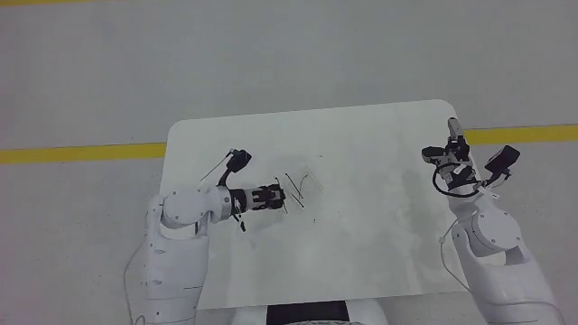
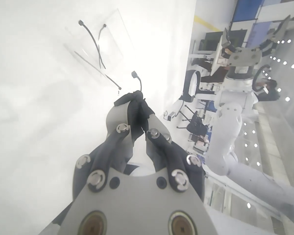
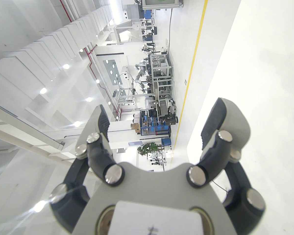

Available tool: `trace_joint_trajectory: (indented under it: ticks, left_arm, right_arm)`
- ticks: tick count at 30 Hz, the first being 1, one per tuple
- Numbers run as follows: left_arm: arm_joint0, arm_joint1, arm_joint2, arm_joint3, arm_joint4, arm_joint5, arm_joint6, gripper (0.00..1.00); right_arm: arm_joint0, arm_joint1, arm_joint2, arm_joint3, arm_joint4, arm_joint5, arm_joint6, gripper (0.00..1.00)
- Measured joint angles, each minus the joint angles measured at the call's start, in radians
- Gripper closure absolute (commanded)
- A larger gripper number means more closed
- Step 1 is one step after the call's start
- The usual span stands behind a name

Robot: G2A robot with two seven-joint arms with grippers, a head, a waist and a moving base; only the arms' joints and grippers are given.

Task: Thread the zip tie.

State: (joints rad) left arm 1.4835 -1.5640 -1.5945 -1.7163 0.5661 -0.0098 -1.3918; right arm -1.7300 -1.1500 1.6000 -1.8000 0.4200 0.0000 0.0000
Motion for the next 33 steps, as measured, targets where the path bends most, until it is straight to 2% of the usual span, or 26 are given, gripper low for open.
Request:
trace_joint_trajectory:
  ticks: [2, 5, 9, 11, 12, 14, 19, 22, 24, 26, 27, 33]
  left_arm:
    - [0.001, 0.022, 0.018, 0.026, -0.071, -0.030, 0.002, 1.00]
    - [-0.006, 0.073, 0.064, 0.072, -0.170, -0.061, 0.002, 1.00]
    - [-0.041, 0.157, 0.129, 0.129, -0.279, -0.069, 0.002, 1.00]
    - [-0.057, 0.192, 0.153, 0.148, -0.327, -0.075, 0.002, 1.00]
    - [-0.067, 0.215, 0.169, 0.158, -0.358, -0.083, 0.002, 1.00]
    - [-0.080, 0.250, 0.195, 0.171, -0.410, -0.104, 0.002, 1.00]
    - [-0.117, 0.356, 0.291, 0.207, -0.563, -0.195, 0.002, 1.00]
    - [-0.150, 0.415, 0.332, 0.237, -0.631, -0.200, 0.002, 1.00]
    - [-0.170, 0.448, 0.365, 0.246, -0.674, -0.209, 0.002, 1.00]
    - [-0.184, 0.470, 0.389, 0.247, -0.701, -0.227, 0.002, 1.00]
    - [-0.186, 0.475, 0.393, 0.247, -0.706, -0.231, 0.002, 1.00]
    - [-0.185, 0.474, 0.393, 0.247, -0.704, -0.231, 0.002, 1.00]
  right_arm:
    - [0.000, 0.000, 0.000, 0.000, 0.000, 0.000, 0.000, 0.00]
    - [0.000, 0.000, 0.000, 0.000, 0.000, 0.000, 0.000, 0.00]
    - [0.000, 0.000, 0.000, 0.000, 0.000, 0.000, 0.000, 0.00]
    - [0.000, 0.000, 0.000, 0.000, 0.000, 0.000, 0.000, 0.00]
    - [0.000, 0.000, 0.000, 0.000, 0.000, 0.000, 0.000, 0.00]
    - [0.000, 0.000, 0.000, 0.000, 0.000, 0.000, 0.000, 0.00]
    - [0.000, 0.000, 0.000, 0.000, 0.000, 0.000, 0.000, 0.00]
    - [0.000, 0.000, 0.000, 0.000, 0.000, 0.000, 0.000, 0.00]
    - [0.000, 0.000, 0.000, 0.000, 0.000, 0.000, 0.000, 0.00]
    - [0.000, 0.000, 0.000, 0.000, 0.000, 0.000, 0.000, 0.00]
    - [0.000, 0.000, 0.000, 0.000, 0.000, 0.000, 0.000, 0.00]
    - [0.000, 0.000, 0.000, 0.000, 0.000, 0.000, 0.000, 0.00]
